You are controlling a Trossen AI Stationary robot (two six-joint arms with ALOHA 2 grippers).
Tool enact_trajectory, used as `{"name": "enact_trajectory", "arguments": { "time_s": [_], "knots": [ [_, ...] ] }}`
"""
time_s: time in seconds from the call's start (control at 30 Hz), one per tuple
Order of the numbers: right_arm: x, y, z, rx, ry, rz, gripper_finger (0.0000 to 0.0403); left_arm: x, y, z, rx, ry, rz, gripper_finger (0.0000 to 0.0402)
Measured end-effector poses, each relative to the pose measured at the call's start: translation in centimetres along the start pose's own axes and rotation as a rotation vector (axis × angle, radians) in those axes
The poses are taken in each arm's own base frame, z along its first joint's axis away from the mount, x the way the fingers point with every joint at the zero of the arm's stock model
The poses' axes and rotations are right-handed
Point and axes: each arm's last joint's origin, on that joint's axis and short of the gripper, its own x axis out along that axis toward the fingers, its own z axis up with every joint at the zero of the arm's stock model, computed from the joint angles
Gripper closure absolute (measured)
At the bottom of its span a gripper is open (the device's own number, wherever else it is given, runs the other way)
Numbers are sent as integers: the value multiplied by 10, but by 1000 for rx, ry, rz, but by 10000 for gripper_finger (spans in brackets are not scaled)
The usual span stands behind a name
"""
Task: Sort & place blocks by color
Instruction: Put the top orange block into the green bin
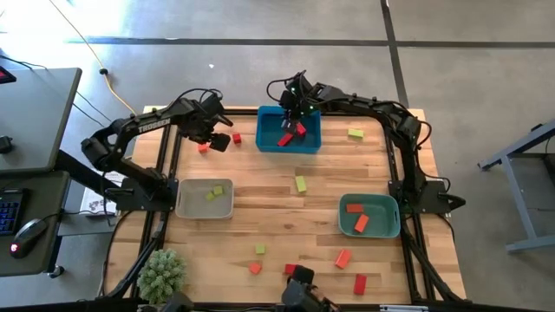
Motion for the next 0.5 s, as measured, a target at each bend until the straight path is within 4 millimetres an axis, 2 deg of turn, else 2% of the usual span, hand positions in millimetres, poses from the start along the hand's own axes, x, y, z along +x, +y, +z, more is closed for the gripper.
{"name": "enact_trajectory", "arguments": {
  "time_s": [0.17, 0.37, 0.5],
  "knots": [
    [1, 8, 2, 27, -1, 12, 284, 11, 7, 6, 1, 40, 33, 170],
    [2, 20, 6, 5, -12, 27, 284, 21, 17, 11, -81, 76, 104, 150],
    [3, 27, 8, -15, -16, 36, 284, 28, 21, 14, -62, 89, 147, 147]
  ]
}}
